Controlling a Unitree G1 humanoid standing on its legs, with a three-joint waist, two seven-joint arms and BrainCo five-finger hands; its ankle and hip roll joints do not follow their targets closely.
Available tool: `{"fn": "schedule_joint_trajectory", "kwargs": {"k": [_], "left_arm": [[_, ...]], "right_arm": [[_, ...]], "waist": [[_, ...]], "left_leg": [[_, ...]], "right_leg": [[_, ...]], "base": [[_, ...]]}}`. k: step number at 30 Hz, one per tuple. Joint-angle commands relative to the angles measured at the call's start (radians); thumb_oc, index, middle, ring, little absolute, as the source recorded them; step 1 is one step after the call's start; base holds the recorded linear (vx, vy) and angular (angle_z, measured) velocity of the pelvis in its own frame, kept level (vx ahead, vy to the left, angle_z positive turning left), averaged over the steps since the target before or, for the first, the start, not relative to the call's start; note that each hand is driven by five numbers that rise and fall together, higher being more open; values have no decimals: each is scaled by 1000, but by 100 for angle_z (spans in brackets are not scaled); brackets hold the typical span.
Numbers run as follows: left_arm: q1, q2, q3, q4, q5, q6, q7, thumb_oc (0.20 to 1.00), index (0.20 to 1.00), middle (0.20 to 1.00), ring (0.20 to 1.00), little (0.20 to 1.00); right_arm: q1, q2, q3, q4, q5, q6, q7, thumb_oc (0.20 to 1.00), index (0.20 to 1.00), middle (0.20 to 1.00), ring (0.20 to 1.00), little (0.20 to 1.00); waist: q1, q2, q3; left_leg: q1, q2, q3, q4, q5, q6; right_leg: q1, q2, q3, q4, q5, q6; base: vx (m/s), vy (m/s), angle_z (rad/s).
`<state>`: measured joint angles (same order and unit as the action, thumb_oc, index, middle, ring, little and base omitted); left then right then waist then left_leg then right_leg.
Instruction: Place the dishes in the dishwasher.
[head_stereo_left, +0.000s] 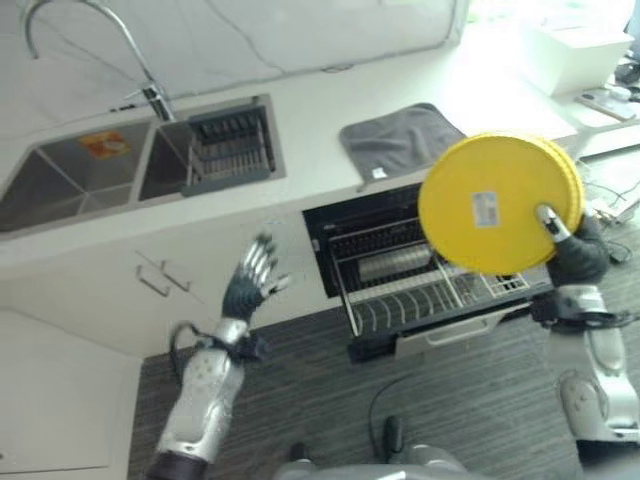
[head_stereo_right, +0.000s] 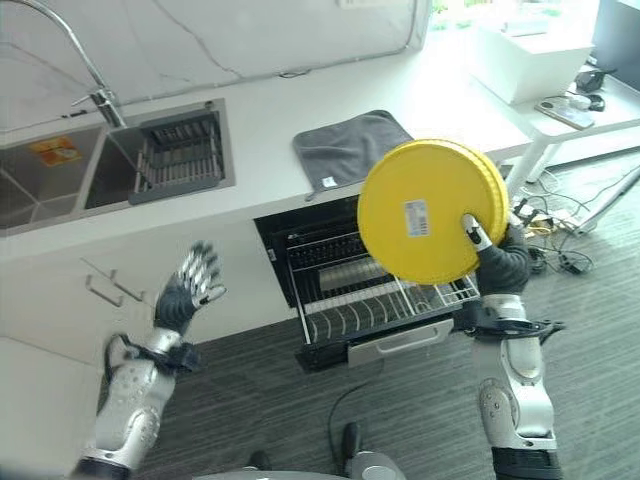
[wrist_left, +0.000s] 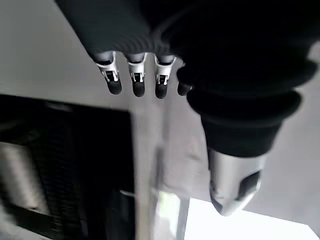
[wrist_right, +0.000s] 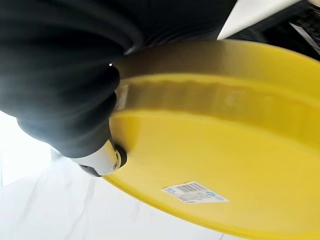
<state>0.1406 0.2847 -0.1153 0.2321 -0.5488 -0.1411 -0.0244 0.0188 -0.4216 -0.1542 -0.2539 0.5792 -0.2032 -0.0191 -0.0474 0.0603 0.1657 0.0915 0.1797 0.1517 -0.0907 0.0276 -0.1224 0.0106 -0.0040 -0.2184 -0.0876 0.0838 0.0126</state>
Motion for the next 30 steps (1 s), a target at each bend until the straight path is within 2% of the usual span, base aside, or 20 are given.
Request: {"fn": "schedule_joint_trajectory", "kwargs": {"k": [1, 3, 4, 9, 12, 14, 16, 17, 18, 20, 22, 25, 26, 28, 30], "left_arm": [[57, 99, 39, -38, 20, 1, -18, 1000, 1000, 1000, 1000, 1000], [63, 61, 57, 120, -35, 25, -30, 1000, 1000, 1000, 1000, 1000], [61, 19, 100, 276, -91, 31, -56, 1000, 1000, 1000, 1000, 1000], [64, -32, 154, 473, -88, 38, -73, 1000, 1000, 1000, 1000, 1000], [60, -46, 192, 576, -89, 52, -86, 1000, 1000, 1000, 1000, 1000], [48, -41, 208, 670, -41, 45, -99, 1000, 1000, 1000, 1000, 1000], [46, -38, 212, 699, -55, 53, -105, 1000, 1000, 1000, 1000, 1000], [40, -38, 243, 708, -102, 83, -121, 1000, 1000, 1000, 1000, 1000], [40, -34, 238, 697, -88, 77, -128, 1000, 1000, 1000, 1000, 1000], [42, -28, 228, 685, -88, 78, -129, 1000, 1000, 1000, 1000, 1000], [42, -22, 221, 682, -90, 85, -128, 1000, 1000, 1000, 1000, 1000], [51, 7, 213, 661, -74, 99, -136, 1000, 1000, 1000, 1000, 1000], [53, 10, 214, 662, -71, 100, -135, 1000, 1000, 1000, 1000, 1000], [57, 17, 222, 659, -73, 101, -137, 1000, 1000, 1000, 1000, 1000], [35, 34, 212, 651, -99, 107, -139, 1000, 1000, 1000, 1000, 1000]], "right_arm": [[-62, -17, -22, -109, -160, -136, -49, 200, 200, 200, 200, 200], [-75, -60, -33, -83, -270, -174, -98, 200, 200, 200, 200, 200], [-87, -97, -51, -48, -322, -197, -134, 200, 200, 200, 200, 200], [-91, -168, -91, -18, -429, -216, -167, 200, 200, 200, 200, 200], [-99, -221, -85, 7, -556, -220, -188, 200, 200, 200, 200, 200], [-127, -307, -36, 43, -685, -208, -147, 200, 200, 200, 200, 200], [-144, -344, -3, 59, -701, -206, -113, 200, 200, 200, 200, 200], [-154, -362, 45, 103, -741, -225, -79, 200, 200, 200, 200, 200], [-157, -366, 79, 132, -772, -222, -65, 200, 200, 200, 200, 200], [-165, -371, 113, 168, -811, -236, -62, 200, 200, 200, 200, 200], [-179, -382, 164, 212, -915, -256, -79, 200, 200, 200, 200, 200], [-216, -435, 295, 306, -1047, -243, -95, 200, 200, 200, 200, 200], [-219, -437, 302, 319, -1052, -247, -95, 200, 200, 200, 200, 200], [-234, -440, 327, 358, -1058, -254, -111, 200, 200, 200, 200, 200], [-278, -437, 353, 382, -1070, -255, -126, 200, 200, 200, 200, 200]], "waist": [[40, -83, -40], [48, -86, -38], [54, -91, -39], [63, -101, -48], [74, -106, -55], [89, -113, -63], [95, -115, -65], [106, -117, -64], [114, -117, -62], [120, -116, -61], [128, -114, -58], [157, -115, -49], [160, -115, -49], [167, -115, -31], [165, -111, 16]], "left_leg": [[10, 21, 6, 3, -17, 12], [12, 21, 11, 3, -18, 15], [15, 23, 15, 3, -22, 17], [18, 27, 14, 3, -26, 17], [18, 30, 11, 3, -26, 13], [19, 32, 8, 3, -27, 10], [19, 33, 5, 3, -27, 9], [19, 30, -7, 3, -26, 9], [16, 29, -14, 3, -26, 9], [14, 29, -18, 3, -25, 9], [9, 28, -26, 3, -23, 7], [6, 23, -55, 3, -19, 9], [9, 22, -57, 3, -17, 10], [-6, 15, -75, 72, -29, 14], [-97, 5, -115, 253, -79, 17]], "right_leg": [[78, -200, -7, 2, -32, 151], [80, -206, -10, 2, -30, 157], [88, -209, -14, 0, -32, 162], [96, -208, -15, 0, -39, 165], [101, -207, -19, 0, -43, 169], [107, -203, -23, 0, -49, 170], [110, -201, -26, 0, -52, 170], [113, -198, -26, 0, -54, 168], [114, -197, -29, 0, -54, 168], [115, -196, -33, 0, -55, 167], [115, -196, -40, 0, -55, 167], [131, -185, -53, 0, -68, 160], [137, -180, -54, 0, -71, 155], [127, -173, -45, 75, -106, 139], [51, -174, -21, 241, -175, 115]], "base": [[10, 65, 0], [14, 40, -7], [33, 18, 2], [24, -11, 8], [8, -12, 0], [36, -39, 1], [49, -31, 5], [62, -45, 6], [49, -40, 1], [21, -18, 6], [19, -15, 10], [83, -29, 17], [138, -19, 22], [11, 12, 10], [-123, 12, 6]]}}
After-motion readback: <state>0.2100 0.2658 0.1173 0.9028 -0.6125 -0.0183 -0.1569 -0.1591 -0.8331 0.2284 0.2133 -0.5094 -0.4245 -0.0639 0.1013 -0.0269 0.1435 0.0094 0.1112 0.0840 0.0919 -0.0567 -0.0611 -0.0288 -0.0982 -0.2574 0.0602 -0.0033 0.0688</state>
